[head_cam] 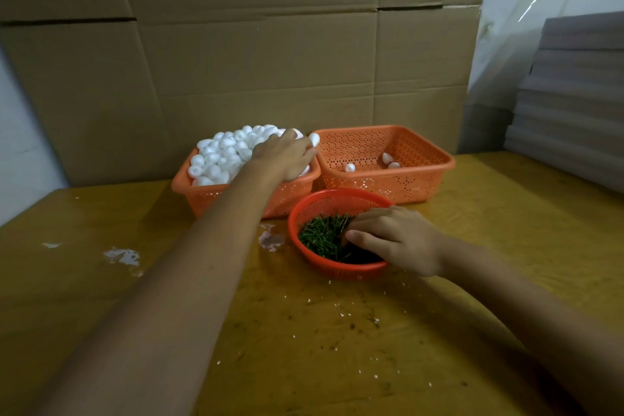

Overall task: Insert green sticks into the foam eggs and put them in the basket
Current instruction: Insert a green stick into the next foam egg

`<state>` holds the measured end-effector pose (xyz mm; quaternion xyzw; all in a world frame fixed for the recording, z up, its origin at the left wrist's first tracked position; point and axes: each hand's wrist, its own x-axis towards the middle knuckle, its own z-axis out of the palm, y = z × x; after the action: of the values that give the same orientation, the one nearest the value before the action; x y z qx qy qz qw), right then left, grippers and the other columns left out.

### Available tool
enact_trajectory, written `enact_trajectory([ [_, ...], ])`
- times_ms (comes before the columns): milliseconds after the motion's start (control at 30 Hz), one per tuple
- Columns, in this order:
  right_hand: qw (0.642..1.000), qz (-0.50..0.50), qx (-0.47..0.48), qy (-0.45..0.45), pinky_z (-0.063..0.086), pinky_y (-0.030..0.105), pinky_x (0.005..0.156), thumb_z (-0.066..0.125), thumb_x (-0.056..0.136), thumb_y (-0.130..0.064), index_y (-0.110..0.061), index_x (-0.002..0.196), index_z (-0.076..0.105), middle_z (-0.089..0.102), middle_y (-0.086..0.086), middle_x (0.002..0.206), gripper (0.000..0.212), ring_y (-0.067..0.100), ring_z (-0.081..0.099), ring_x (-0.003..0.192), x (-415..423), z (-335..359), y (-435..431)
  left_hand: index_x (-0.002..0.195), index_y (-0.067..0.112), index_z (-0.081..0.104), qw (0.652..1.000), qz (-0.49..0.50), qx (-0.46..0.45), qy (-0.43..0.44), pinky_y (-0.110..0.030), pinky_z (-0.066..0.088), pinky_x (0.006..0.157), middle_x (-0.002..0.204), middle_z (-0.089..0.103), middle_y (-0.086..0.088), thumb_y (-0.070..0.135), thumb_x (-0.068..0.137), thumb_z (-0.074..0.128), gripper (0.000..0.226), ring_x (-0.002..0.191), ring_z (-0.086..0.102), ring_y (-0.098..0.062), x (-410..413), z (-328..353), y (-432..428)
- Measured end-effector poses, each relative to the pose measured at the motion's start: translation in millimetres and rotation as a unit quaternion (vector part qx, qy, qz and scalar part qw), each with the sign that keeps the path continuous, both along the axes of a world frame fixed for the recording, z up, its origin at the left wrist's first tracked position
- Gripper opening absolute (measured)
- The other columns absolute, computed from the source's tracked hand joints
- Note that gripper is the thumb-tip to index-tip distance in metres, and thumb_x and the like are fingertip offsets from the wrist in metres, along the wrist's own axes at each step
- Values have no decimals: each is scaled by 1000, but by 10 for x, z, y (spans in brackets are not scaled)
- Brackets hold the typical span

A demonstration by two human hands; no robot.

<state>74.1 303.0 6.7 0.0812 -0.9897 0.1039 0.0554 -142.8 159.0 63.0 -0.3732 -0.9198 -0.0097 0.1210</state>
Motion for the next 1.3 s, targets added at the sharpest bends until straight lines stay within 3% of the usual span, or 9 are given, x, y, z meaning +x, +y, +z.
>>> enact_trajectory([
  [200,1000,-2,6,-1,44,35,100,35,108,-48,-22,130,71,67,-9,134,50,8,58,122,-3,1,-2,126,19,68,995,34,53,80,-48,37,106,130,64,-7,36,107,44,34,124,54,-33,-37,-76,-52],
  [433,1000,-4,10,3,45,36,97,36,109,-47,-23,129,71,67,-10,132,48,9,59,120,-7,-7,-3,107,26,79,977,93,191,35,-43,34,112,122,72,-3,19,90,78,18,123,60,-30,-15,-39,-108],
  [500,1000,-4,12,5,45,37,97,35,109,-48,-23,128,71,67,-10,132,48,9,59,120,-5,-6,0,104,22,79,970,78,231,4,-48,41,112,122,73,-7,7,90,71,22,121,62,-33,-37,-37,-140],
  [633,1000,-3,11,-1,46,38,97,36,109,-47,-22,127,72,67,-9,131,47,10,60,119,0,3,-8,113,15,68,947,42,318,9,-48,51,96,119,73,-9,-8,90,56,34,112,66,-34,-27,-27,-250],
  [800,1000,-4,8,5,45,38,99,37,109,-47,-22,127,72,67,-10,131,47,10,59,121,8,-1,-14,127,11,49,938,10,345,35,-49,53,89,118,68,-11,-6,90,62,43,109,66,-35,12,-78,-303],
  [900,1000,-7,10,6,44,38,99,37,109,-47,-23,128,72,67,-9,133,46,10,59,122,14,0,-18,129,11,50,927,-7,373,49,-42,51,83,118,66,-10,-4,89,63,44,107,65,-31,18,-120,-320],
  [1000,1000,-8,10,7,44,38,101,38,109,-47,-23,128,72,66,-9,134,46,11,58,124,8,-1,-17,118,12,56,912,-4,409,26,-37,49,78,109,67,-4,-1,86,66,36,101,65,-23,19,-114,-317],
  [1133,1000,-5,7,7,45,41,101,38,109,-47,-22,128,72,67,-8,133,46,11,59,123,10,4,-24,101,13,65,833,-7,544,-98,-37,59,84,96,76,1,0,83,71,22,95,71,-12,144,-102,-304],
  [1300,1000,-6,10,10,45,38,97,37,109,-46,-24,127,72,67,-10,131,45,10,59,120,6,0,-18,104,11,71,668,-63,669,-319,-23,59,66,95,82,-3,-4,87,75,23,83,77,-10,459,-142,-321],
])
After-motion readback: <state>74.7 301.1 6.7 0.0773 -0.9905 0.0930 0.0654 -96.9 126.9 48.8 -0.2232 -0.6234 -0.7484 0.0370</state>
